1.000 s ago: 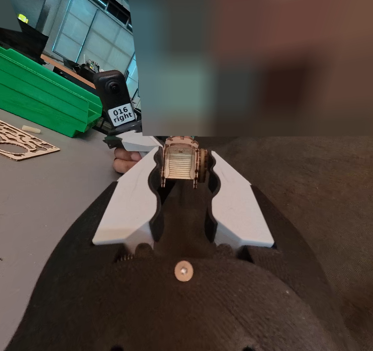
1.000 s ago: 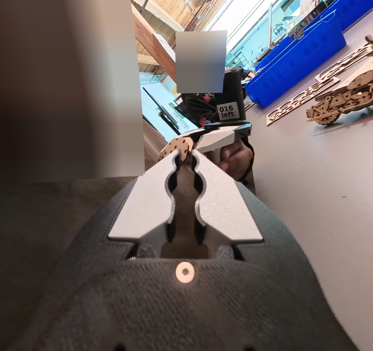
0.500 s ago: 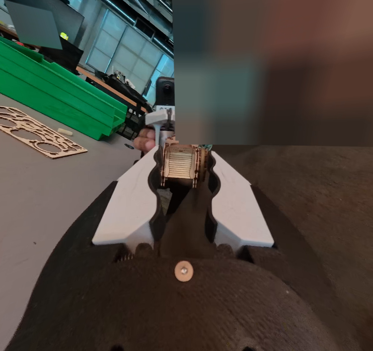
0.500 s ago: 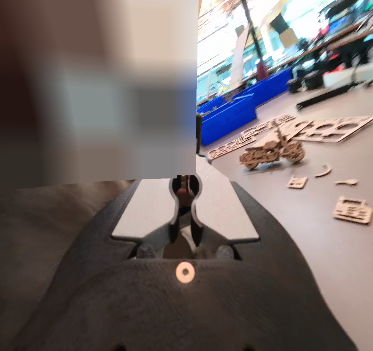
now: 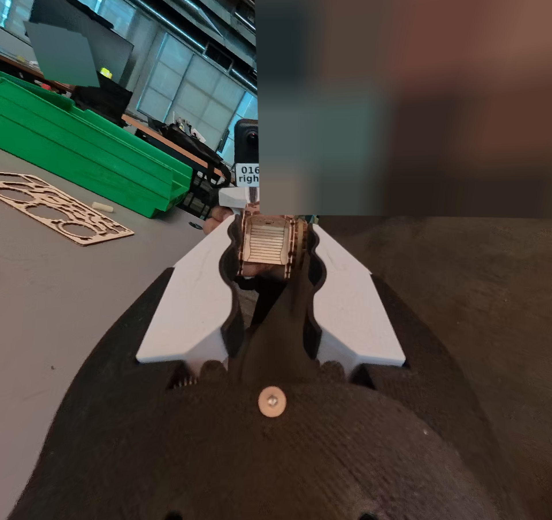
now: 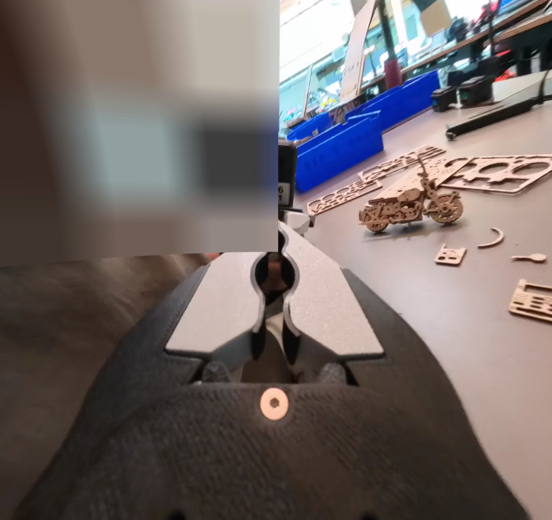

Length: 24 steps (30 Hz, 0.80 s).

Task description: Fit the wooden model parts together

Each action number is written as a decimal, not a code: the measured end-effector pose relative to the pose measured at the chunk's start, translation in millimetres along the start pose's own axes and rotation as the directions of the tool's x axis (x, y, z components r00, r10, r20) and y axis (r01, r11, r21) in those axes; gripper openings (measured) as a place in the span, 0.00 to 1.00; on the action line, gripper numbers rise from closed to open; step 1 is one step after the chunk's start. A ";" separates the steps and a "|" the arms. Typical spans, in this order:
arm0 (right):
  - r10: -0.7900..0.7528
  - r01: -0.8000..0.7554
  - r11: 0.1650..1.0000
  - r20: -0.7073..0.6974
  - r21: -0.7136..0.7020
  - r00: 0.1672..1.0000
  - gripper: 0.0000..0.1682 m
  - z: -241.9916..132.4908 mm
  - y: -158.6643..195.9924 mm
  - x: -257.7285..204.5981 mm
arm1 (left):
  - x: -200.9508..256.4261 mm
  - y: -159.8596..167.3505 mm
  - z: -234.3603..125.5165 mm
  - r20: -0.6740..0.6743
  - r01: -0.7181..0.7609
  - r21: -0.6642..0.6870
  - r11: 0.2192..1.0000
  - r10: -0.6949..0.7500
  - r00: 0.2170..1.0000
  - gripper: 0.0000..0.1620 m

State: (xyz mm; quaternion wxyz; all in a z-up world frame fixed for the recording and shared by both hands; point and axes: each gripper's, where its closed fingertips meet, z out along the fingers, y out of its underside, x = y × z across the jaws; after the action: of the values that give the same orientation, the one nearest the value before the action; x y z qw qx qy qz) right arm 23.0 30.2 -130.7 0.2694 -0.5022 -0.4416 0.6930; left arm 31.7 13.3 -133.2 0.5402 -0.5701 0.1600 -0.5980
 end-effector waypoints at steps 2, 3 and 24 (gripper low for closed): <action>-0.011 0.012 1.000 -0.026 0.024 1.000 0.00 -3.7 -5.6 4.1 | 0.1 -3.5 -1.5 -0.007 0.010 0.012 1.000 -0.010 1.000 0.25; -0.020 0.022 0.998 -0.040 0.057 0.999 0.00 -6.7 -11.7 5.6 | 0.1 -3.5 -1.5 -0.005 0.006 0.012 1.000 -0.006 1.000 0.25; -0.016 0.015 0.999 -0.015 -0.043 1.000 0.00 0.9 0.8 -0.3 | 0.1 1.5 0.0 0.009 -0.019 -0.012 1.000 0.019 1.000 0.25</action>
State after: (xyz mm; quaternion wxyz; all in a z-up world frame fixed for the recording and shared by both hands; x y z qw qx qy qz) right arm 22.3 29.3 -131.2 0.2675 -0.5098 -0.4580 0.6773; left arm 32.4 12.7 -134.4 0.5434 -0.5744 0.1665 -0.5892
